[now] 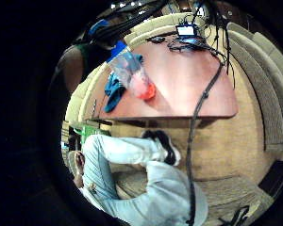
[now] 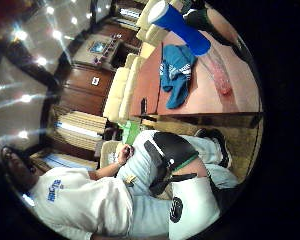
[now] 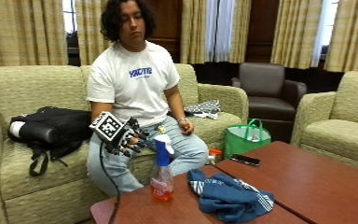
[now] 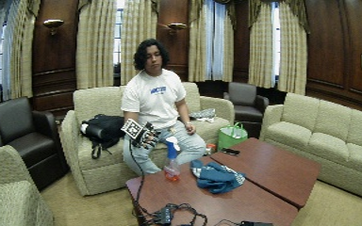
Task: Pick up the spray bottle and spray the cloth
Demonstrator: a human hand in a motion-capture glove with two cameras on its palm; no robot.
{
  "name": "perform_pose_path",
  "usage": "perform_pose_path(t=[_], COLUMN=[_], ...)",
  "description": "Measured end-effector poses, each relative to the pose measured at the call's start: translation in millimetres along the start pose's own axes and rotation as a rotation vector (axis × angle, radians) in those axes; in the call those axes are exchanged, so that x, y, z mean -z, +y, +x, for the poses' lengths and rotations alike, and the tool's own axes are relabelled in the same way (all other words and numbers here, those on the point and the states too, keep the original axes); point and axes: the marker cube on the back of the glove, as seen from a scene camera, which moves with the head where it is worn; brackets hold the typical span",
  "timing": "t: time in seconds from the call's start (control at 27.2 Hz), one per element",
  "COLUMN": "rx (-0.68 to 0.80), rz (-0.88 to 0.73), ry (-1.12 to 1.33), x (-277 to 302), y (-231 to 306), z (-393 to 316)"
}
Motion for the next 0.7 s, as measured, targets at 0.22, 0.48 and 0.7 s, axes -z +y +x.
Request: perform_pose_path(t=[0.22,0.48,0.7], rx=[-0.035,-0.052,-0.101], rz=[0.125,-0.011,-0.010], ry=[-0.002,-0.086,-0.172], x=[-17,-38,-50], y=[-46,-64,-84], z=[15,23,28])
